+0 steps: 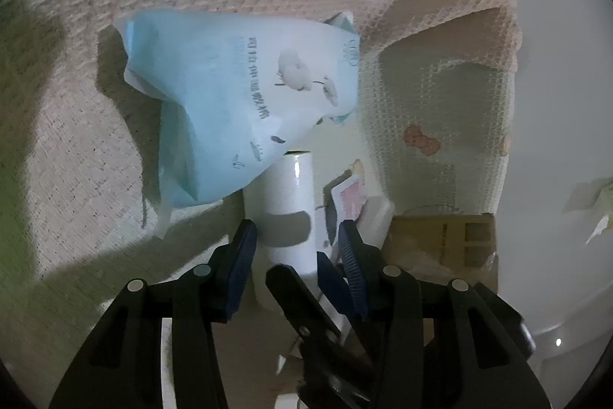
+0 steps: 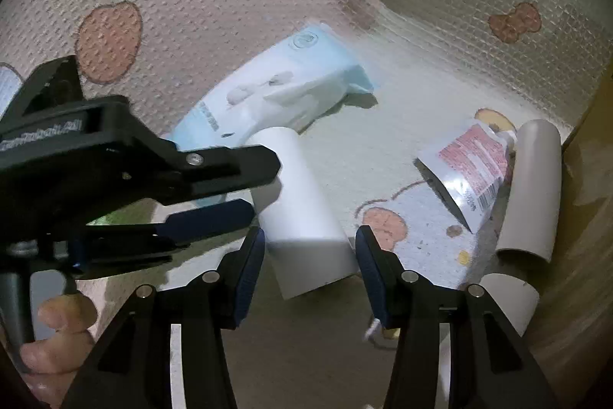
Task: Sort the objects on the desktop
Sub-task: 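Close the right gripper on the white roll and lift it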
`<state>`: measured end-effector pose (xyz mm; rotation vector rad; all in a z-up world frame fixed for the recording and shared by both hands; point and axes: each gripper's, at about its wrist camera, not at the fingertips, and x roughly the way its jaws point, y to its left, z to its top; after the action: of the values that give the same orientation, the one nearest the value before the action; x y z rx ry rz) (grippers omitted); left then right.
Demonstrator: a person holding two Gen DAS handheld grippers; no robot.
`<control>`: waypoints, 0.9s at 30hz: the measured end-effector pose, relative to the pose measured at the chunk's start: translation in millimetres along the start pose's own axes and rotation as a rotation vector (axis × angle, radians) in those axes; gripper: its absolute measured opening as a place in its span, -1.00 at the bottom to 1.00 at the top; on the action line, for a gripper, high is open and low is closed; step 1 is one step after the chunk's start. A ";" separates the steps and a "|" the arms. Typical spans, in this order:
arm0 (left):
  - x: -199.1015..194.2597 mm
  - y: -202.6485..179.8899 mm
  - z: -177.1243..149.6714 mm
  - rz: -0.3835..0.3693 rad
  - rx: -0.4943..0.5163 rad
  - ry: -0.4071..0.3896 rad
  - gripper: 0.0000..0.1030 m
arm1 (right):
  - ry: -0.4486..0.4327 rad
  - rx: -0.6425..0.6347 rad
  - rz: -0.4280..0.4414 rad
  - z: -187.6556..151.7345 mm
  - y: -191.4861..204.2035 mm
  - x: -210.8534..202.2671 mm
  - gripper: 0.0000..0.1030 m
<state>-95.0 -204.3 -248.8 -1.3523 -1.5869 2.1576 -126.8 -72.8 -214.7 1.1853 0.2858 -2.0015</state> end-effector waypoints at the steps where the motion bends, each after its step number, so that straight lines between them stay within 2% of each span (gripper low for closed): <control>1: -2.2 3.6 0.4 0.011 -0.001 0.000 -0.08 | -0.007 0.022 0.031 0.3 -1.0 -3.0 -0.10; 5: -1.2 5.9 -0.6 0.030 0.009 0.021 -0.11 | -0.032 0.043 0.099 1.0 2.2 -12.6 -0.10; 6: -0.3 6.1 -2.1 0.033 0.018 0.029 -0.21 | -0.035 0.034 0.102 1.9 4.6 -14.9 -0.10; 9: 0.6 2.0 -3.9 0.063 0.057 0.040 -0.41 | -0.018 -0.040 0.038 0.8 15.6 -13.0 -0.10; 11: -2.5 -0.2 -5.3 0.068 0.090 0.042 -0.66 | -0.016 -0.074 -0.003 -1.4 17.8 -11.7 -0.10; 12: -3.9 -1.7 -5.7 0.070 0.105 0.049 -0.74 | -0.009 -0.079 -0.007 -1.9 17.9 -10.9 -0.10; 14: -3.8 -5.8 -6.8 0.065 0.124 0.060 -0.78 | -0.003 -0.076 0.011 -4.6 14.6 -13.9 -0.10; 18: -3.9 -2.1 -8.3 0.065 0.138 0.103 -0.78 | 0.029 -0.051 0.004 -7.5 7.2 -10.5 -0.10; 25: 6.6 9.4 -18.0 0.038 0.050 0.139 -0.16 | 0.106 0.085 0.059 -20.2 -17.3 7.7 -0.12; 27: 7.7 10.1 -19.6 0.033 0.034 0.129 -0.14 | 0.097 0.070 0.042 -21.8 -14.9 7.1 -0.13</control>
<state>-81.6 -190.6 -262.2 -1.4845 -1.4841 2.0597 -125.3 -54.6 -235.1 1.3241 0.2393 -1.9344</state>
